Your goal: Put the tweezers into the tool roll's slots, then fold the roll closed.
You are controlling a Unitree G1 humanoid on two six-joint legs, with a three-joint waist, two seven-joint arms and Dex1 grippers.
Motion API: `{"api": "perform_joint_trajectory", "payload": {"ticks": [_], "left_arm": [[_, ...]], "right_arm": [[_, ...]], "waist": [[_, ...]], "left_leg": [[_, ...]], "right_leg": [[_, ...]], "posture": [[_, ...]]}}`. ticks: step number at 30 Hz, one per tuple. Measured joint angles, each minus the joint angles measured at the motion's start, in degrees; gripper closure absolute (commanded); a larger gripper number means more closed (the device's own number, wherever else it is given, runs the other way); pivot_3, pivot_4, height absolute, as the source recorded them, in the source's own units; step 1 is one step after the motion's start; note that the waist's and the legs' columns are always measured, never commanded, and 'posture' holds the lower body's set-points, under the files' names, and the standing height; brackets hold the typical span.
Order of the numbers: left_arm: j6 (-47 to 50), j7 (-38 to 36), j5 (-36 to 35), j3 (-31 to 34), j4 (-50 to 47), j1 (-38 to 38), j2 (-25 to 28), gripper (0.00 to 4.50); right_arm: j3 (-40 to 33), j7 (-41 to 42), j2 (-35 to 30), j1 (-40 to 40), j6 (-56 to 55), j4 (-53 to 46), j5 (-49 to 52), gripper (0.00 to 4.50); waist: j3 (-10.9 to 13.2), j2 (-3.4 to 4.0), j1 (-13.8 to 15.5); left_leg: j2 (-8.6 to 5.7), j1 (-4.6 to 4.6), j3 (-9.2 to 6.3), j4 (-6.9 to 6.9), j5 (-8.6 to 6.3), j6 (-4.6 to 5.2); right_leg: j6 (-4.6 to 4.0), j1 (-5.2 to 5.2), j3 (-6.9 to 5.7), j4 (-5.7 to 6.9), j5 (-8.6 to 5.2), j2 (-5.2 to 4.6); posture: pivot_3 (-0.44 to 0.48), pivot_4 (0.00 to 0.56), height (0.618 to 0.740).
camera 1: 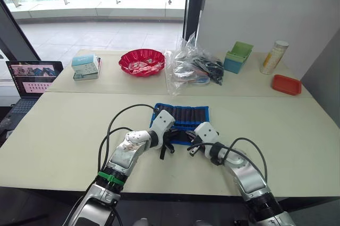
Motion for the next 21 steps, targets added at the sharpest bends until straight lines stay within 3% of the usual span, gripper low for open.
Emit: {"api": "perform_joint_trajectory", "payload": {"ticks": [3, 7, 11, 13, 17, 18, 21], "left_arm": [[1.20, 0.00, -0.54, 1.56, -1.61, 2.99, 1.58, 4.50], [2.12, 0.04, -1.76, 3.90, -2.57, 3.92, 1.19, 4.50], [-0.10, -1.71, -5.80, 7.51, -4.00, 6.26, -0.05, 4.50], [-0.12, -4.73, -9.58, 9.76, -6.87, 7.28, 0.28, 4.50], [3.06, -10.43, -17.33, 14.30, -14.11, 6.64, 5.39, 4.50], [4.35, -11.46, -19.41, 16.13, -15.48, 6.25, 7.17, 4.24], [5.33, -13.92, -22.23, 19.33, -16.96, 5.96, 11.11, 3.38]], "right_arm": [[-3.93, -1.63, -1.88, 2.44, 2.48, -1.59, 0.36, 4.48], [-6.09, -1.95, -2.01, 2.16, 4.76, -1.63, 1.03, 4.48], [-9.44, 0.62, -0.36, 2.22, 3.89, -2.10, 6.51, 4.48], [-12.95, 2.80, 0.23, 2.28, 4.73, -4.94, 12.50, 4.48], [-20.38, 6.51, -2.13, 1.18, 11.78, -9.30, 24.48, 4.48], [-21.94, 7.58, -3.76, 1.17, 13.96, -9.70, 26.76, 4.50], [-24.26, 9.16, -7.23, 0.91, 18.29, -9.80, 30.07, 3.67]], "waist": [[-0.24, 0.02, -0.08], [-0.35, 0.07, -0.32], [-0.22, 0.15, -0.31], [-0.09, 0.19, -0.15], [0.00, 0.23, 0.26], [0.01, 0.24, 0.35], [0.07, 0.27, 0.29]], "left_leg": [[0.04, 1.08, 0.00, -0.72, -0.05, 0.07], [0.13, 1.12, 0.08, -0.84, -0.04, 0.06], [0.14, 0.51, 0.13, -0.75, 0.02, -0.04], [0.10, -0.21, 0.12, -0.52, 0.05, -0.09], [0.01, -0.54, 0.05, -0.26, 0.01, -0.02], [0.00, -0.56, 0.02, -0.27, -0.03, 0.05], [0.01, -0.50, -0.03, -0.32, -0.09, 0.14]], "right_leg": [[0.00, 1.19, 0.05, -0.78, -0.01, -0.03], [-0.01, 1.19, 0.09, -0.94, -0.01, 0.02], [-0.02, 0.64, 0.13, -0.91, -0.01, -0.01], [-0.02, -0.03, 0.11, -0.52, 0.00, -0.05], [-0.01, -0.08, 0.00, -0.43, 0.01, -0.06], [-0.01, -0.08, 0.00, -0.50, 0.01, -0.06], [-0.01, -0.05, 0.02, -0.59, 0.01, -0.05]], "posture": [[0.000, 0.150, 0.740], [0.000, 0.150, 0.740], [0.000, 0.150, 0.740], [0.000, 0.150, 0.740], [0.000, 0.150, 0.740], [0.000, 0.150, 0.740], [0.000, 0.150, 0.740]]}}
